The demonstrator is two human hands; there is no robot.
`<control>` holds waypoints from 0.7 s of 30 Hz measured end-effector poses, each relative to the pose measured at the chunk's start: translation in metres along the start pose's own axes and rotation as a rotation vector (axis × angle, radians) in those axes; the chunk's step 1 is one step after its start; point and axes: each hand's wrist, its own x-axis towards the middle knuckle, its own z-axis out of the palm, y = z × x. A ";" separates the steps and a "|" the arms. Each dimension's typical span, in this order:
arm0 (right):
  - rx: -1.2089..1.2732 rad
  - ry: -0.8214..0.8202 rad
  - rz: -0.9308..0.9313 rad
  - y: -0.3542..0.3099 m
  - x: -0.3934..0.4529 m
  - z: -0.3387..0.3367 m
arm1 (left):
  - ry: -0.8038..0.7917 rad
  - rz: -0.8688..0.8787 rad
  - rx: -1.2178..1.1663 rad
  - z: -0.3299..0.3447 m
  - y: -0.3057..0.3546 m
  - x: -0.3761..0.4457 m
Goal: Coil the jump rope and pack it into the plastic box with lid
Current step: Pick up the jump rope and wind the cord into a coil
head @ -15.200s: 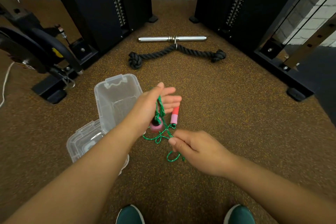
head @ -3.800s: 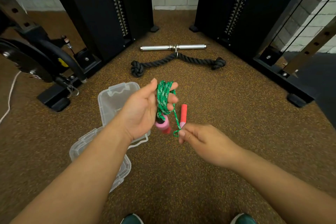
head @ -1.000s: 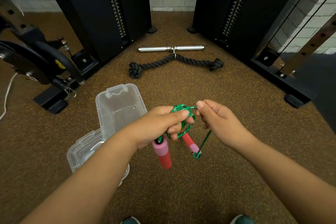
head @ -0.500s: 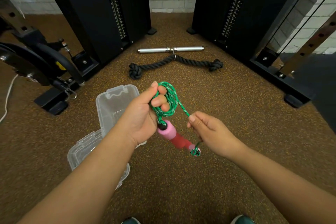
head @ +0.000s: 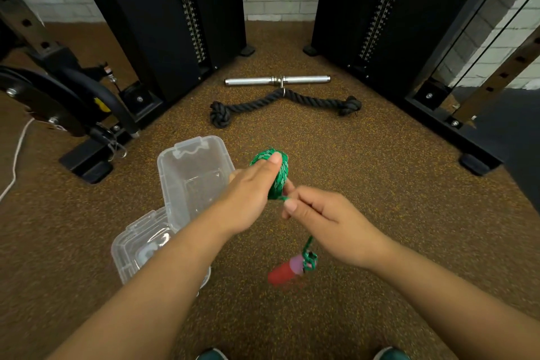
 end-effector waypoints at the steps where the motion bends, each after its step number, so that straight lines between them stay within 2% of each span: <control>1: 0.060 0.027 0.017 -0.001 0.001 -0.004 | -0.009 -0.020 0.031 -0.002 -0.001 -0.001; 4: 0.201 0.086 0.090 0.001 0.005 -0.015 | -0.102 -0.038 0.084 -0.009 -0.003 0.000; 11: 0.403 0.252 0.248 0.013 0.012 -0.037 | -0.312 -0.049 -0.137 -0.008 0.011 -0.003; 15: 0.411 0.280 0.265 0.019 0.014 -0.034 | -0.281 -0.017 -0.228 -0.005 0.013 -0.001; 21: 0.309 0.269 0.204 0.025 0.014 -0.033 | -0.238 -0.019 -0.569 -0.008 0.015 0.001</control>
